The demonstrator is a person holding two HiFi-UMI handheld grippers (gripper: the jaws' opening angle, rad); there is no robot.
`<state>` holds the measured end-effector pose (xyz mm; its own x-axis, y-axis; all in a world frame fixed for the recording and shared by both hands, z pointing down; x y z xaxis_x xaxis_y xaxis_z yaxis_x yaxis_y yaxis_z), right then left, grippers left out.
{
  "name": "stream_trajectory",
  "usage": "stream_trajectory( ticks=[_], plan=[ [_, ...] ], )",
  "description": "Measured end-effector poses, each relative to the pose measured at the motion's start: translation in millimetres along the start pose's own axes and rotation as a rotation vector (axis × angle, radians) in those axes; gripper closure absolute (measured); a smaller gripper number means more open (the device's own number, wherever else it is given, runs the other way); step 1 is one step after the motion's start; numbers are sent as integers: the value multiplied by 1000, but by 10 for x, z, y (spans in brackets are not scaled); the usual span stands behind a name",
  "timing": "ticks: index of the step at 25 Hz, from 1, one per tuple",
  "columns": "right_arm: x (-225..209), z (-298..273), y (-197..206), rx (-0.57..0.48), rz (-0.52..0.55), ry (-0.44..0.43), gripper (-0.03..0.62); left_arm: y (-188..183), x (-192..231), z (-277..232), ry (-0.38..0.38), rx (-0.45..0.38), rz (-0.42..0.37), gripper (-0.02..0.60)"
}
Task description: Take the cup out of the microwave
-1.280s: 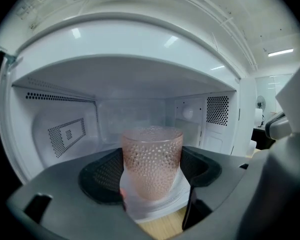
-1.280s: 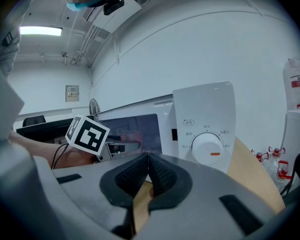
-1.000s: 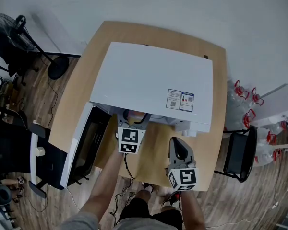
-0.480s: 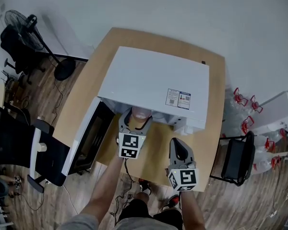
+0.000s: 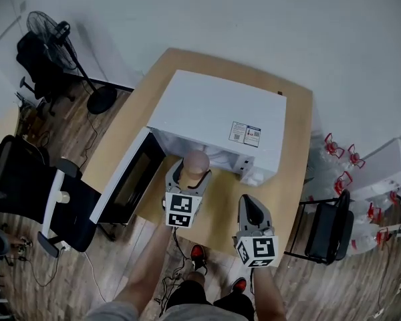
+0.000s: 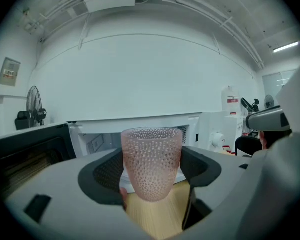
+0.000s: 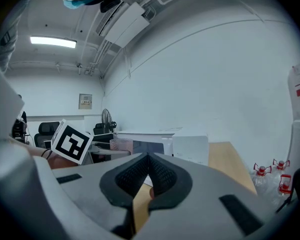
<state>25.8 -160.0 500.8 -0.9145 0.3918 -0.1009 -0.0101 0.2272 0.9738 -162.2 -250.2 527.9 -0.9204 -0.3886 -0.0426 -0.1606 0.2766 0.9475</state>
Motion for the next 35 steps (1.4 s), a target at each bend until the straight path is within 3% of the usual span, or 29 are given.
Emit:
stream_trajectory(
  ticks=[22,35],
  plan=[
    [-107,1041,-317,-67,58,-68,577,-338,-761,1514,-116,-42,-3,213],
    [73,1789,-283,-91,78,-134,577,-270,-1413,2526,-150,-66,6,213]
  ],
)
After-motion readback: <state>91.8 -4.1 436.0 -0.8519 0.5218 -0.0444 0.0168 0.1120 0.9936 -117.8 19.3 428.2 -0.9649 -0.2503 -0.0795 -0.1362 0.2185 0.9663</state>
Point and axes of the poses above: the fingertips, and each gripper's own axes: z backward along the fingers, x to its left, y out of its underside, the point moved 6 cm from there along z, backward along the fingers
